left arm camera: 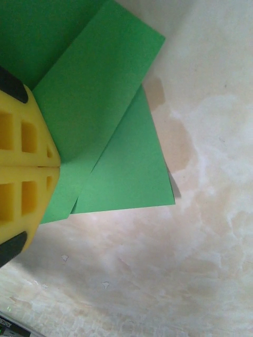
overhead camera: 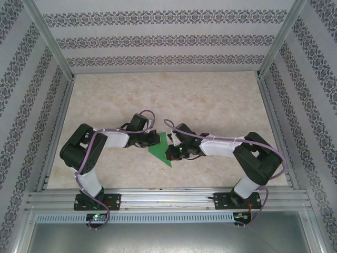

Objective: Fold a paper plane with a square sheet of paper (fold left side to right side)
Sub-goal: Fourth fold the wing at the center of the table.

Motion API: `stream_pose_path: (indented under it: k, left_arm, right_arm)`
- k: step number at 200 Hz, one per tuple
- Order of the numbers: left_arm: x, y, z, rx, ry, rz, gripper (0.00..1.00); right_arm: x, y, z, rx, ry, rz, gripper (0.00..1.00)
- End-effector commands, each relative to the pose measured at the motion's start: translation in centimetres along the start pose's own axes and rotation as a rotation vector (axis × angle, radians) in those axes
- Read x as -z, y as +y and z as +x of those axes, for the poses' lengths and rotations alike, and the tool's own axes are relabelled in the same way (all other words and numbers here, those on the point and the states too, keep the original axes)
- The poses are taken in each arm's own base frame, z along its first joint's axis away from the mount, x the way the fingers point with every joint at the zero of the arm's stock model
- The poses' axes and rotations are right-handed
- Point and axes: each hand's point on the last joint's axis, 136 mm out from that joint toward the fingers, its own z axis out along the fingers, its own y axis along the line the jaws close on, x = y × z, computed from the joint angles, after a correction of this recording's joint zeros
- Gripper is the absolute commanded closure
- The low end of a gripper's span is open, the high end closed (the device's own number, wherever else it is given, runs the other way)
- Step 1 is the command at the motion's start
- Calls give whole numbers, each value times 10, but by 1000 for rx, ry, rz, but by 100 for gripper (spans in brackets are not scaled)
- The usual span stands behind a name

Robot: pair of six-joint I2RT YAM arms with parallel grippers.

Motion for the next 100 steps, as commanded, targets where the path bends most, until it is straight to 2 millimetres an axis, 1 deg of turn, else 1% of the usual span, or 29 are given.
stream_pose_path:
  k: [1, 21, 54, 100]
  left_arm:
    - [-7, 19, 14, 29, 22, -53, 100]
    - [-6, 18, 14, 30, 19, -47, 100]
    - [-7, 19, 14, 34, 20, -47, 100]
    - [-6, 19, 14, 32, 22, -50, 100]
  right_arm:
    - [14, 17, -10, 7, -47, -105, 100]
    - [13, 19, -17, 10, -61, -124, 100]
    - [-1, 23, -29, 3, -71, -140, 100]
    - [-19, 17, -36, -8, -69, -113, 100]
